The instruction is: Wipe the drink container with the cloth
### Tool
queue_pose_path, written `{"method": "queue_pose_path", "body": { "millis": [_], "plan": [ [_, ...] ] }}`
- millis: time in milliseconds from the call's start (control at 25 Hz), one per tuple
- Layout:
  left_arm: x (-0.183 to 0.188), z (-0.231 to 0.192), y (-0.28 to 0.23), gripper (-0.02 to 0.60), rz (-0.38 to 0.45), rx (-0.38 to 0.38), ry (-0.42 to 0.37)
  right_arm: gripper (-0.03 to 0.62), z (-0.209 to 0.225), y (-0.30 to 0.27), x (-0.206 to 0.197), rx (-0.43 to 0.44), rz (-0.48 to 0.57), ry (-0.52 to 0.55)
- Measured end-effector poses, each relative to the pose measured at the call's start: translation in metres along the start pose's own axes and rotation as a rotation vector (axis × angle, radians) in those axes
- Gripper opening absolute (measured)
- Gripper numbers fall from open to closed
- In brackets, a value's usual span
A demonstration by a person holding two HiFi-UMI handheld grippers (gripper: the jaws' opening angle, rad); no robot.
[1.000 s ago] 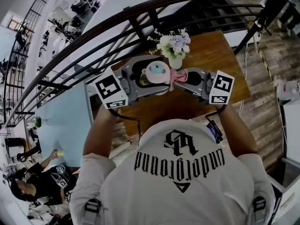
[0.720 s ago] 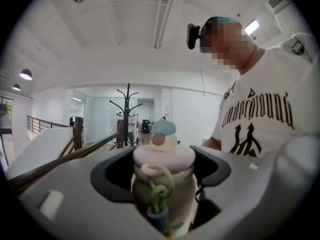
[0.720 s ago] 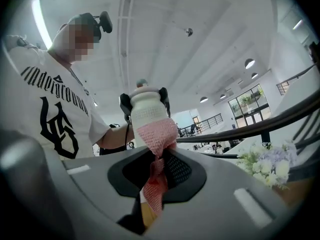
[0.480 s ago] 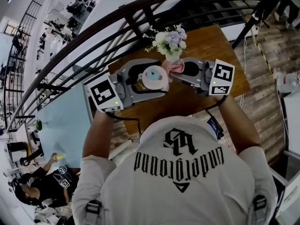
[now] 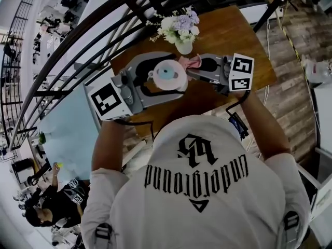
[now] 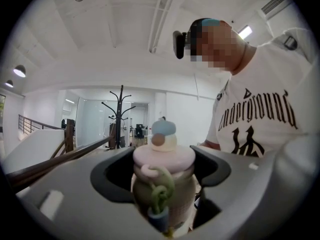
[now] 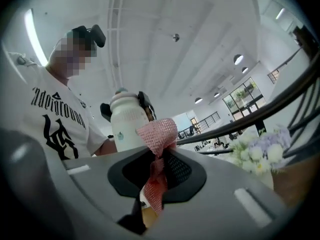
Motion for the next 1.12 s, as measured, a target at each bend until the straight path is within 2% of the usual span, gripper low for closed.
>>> {"method": "queue_pose_path", "body": {
  "millis": [160,320,560,640,760,920,1120],
  "plan": [
    [-0.016,-0.012,-0.003,0.386,0.0,0.017,0.012,0.044,0.018,0.025,-0.039,-0.083,-0.046,-0.035],
    [-0.043,-0.027,-0.006,0.387,-0.017,0.069,0.016,0.046,0.035,0.048,-0.055,-0.185,-0.058,-0.013],
    [-0.107,-0.04,-0.012,0.387,-0.109,0.146,0.06,0.046,0.067,0.096,-0.073,-0.458,-0.072,0.069],
    [-0.129,-0.046,-0.012,0.387,-0.134,0.169,0.08,0.046,0.074,0.11,-0.08,-0.519,-0.079,0.081],
    [-0.16,-0.054,-0.011,0.387,-0.159,0.21,0.102,0.046,0.078,0.126,-0.09,-0.572,-0.103,0.095],
    [-0.201,-0.07,-0.006,0.387,-0.162,0.243,0.037,0.045,0.084,0.138,-0.106,-0.63,-0.144,0.106],
    [-0.249,-0.083,0.002,0.386,-0.221,0.313,0.079,0.046,0.089,0.139,-0.122,-0.652,-0.195,0.128]
  ]
}}
Point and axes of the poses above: the fingertips, and each gripper's own axes: y backward along the fingers, z to its right, x out of its top, the point moved 1 cm from there along y, backward along the fingers, and after that the axes turned 12 degrees about z, right-handed, at the moved point
